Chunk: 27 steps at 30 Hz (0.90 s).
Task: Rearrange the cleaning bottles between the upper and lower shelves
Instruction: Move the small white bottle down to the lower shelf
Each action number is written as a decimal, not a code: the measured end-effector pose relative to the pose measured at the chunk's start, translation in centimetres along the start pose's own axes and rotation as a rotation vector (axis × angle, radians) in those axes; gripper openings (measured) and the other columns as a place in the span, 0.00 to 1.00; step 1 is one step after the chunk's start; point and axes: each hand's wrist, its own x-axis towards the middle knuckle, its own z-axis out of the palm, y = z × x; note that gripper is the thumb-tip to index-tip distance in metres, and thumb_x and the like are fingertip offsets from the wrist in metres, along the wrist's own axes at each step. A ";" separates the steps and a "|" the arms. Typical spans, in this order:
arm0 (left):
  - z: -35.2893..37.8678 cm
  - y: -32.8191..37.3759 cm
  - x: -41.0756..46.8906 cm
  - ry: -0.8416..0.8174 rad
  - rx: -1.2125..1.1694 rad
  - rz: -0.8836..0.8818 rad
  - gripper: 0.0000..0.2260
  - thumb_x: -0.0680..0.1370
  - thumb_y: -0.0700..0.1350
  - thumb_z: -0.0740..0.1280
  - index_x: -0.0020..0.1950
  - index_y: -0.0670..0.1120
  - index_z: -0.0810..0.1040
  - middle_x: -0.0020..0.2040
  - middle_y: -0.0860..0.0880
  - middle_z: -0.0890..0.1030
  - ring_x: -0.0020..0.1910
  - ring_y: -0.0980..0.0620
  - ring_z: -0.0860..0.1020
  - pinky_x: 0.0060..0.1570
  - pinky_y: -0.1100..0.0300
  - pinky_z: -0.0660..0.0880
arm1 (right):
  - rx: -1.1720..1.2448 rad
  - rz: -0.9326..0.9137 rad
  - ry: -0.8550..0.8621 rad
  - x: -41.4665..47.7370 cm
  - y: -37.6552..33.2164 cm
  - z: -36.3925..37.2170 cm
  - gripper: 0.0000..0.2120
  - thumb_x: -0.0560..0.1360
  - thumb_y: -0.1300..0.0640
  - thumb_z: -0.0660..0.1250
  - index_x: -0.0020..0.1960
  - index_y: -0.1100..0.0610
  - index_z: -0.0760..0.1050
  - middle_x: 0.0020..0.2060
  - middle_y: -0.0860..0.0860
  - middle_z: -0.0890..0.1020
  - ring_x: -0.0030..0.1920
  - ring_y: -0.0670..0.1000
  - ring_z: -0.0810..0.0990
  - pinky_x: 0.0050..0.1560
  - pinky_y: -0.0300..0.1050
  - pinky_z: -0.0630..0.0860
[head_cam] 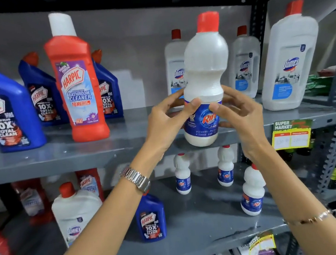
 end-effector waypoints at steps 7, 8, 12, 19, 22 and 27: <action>0.1 -2.1 -7.7 -0.069 -0.075 0.007 0.17 0.67 0.49 0.72 0.55 0.56 0.77 0.46 0.62 0.84 0.49 0.61 0.81 0.45 0.67 0.77 | -0.025 -0.006 -0.019 -7.5 0.8 -1.4 0.23 0.60 0.51 0.74 0.55 0.45 0.77 0.44 0.41 0.85 0.46 0.46 0.83 0.46 0.38 0.78; 0.1 -3.3 -8.8 -0.066 -0.084 -0.021 0.18 0.66 0.50 0.74 0.55 0.56 0.78 0.48 0.60 0.84 0.50 0.58 0.82 0.47 0.65 0.78 | -0.019 0.025 -0.033 -8.6 1.5 -1.7 0.23 0.60 0.51 0.74 0.55 0.46 0.78 0.44 0.41 0.85 0.46 0.45 0.83 0.45 0.37 0.78; 0.6 -9.2 -12.3 -0.098 -0.081 -0.173 0.21 0.67 0.49 0.75 0.58 0.52 0.76 0.52 0.55 0.84 0.52 0.56 0.81 0.51 0.62 0.78 | -0.047 0.210 -0.096 -12.9 6.2 -2.7 0.24 0.58 0.51 0.78 0.54 0.46 0.79 0.47 0.42 0.86 0.48 0.46 0.83 0.47 0.39 0.80; 2.1 -20.1 -14.5 -0.165 -0.011 -0.387 0.20 0.72 0.41 0.71 0.62 0.48 0.71 0.58 0.47 0.80 0.59 0.52 0.78 0.53 0.70 0.75 | -0.159 0.461 -0.175 -16.3 15.7 -4.0 0.24 0.64 0.60 0.75 0.59 0.53 0.75 0.54 0.50 0.83 0.54 0.48 0.81 0.52 0.39 0.78; 2.7 -23.7 -13.8 -0.200 0.015 -0.451 0.24 0.72 0.44 0.71 0.66 0.47 0.69 0.63 0.48 0.77 0.63 0.53 0.75 0.56 0.68 0.74 | -0.174 0.541 -0.188 -15.9 18.9 -4.3 0.24 0.63 0.58 0.74 0.59 0.52 0.74 0.54 0.48 0.82 0.53 0.46 0.81 0.52 0.35 0.77; 4.4 -27.7 -12.3 -0.171 -0.051 -0.538 0.22 0.73 0.39 0.69 0.66 0.46 0.68 0.63 0.46 0.76 0.62 0.51 0.75 0.48 0.71 0.76 | -0.218 0.620 -0.214 -14.7 23.2 -5.2 0.23 0.62 0.60 0.72 0.54 0.47 0.73 0.52 0.47 0.81 0.49 0.38 0.81 0.48 0.30 0.76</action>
